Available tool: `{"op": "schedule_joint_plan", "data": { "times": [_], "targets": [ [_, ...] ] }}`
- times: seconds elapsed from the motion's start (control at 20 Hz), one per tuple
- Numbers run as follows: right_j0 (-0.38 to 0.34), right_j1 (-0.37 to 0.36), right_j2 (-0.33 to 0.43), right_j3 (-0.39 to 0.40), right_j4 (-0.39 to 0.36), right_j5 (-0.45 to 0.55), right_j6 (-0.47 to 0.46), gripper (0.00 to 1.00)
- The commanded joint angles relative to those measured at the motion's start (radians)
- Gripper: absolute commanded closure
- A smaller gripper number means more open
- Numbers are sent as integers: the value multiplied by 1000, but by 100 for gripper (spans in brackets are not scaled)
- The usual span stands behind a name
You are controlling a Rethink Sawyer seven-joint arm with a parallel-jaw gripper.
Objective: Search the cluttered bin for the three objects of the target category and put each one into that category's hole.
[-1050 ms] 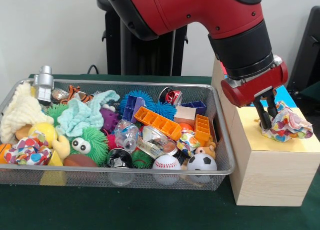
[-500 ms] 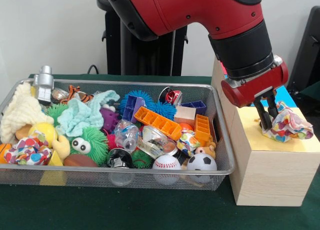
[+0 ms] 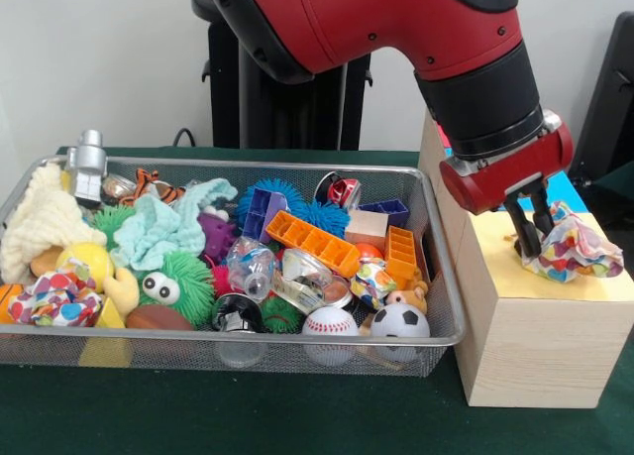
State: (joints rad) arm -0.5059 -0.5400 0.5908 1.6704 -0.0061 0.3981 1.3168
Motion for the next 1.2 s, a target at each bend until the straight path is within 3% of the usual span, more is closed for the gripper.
{"op": "schedule_joint_plan", "data": {
  "times": [0.05,0.35,0.85,1.2],
  "targets": [
    [0,46,-42,8,56,112,177,100],
    [4,50,-50,12,63,118,174,100],
    [63,45,-157,-11,63,230,201,100],
    [66,43,-163,9,78,209,189,100]
  ]
}}
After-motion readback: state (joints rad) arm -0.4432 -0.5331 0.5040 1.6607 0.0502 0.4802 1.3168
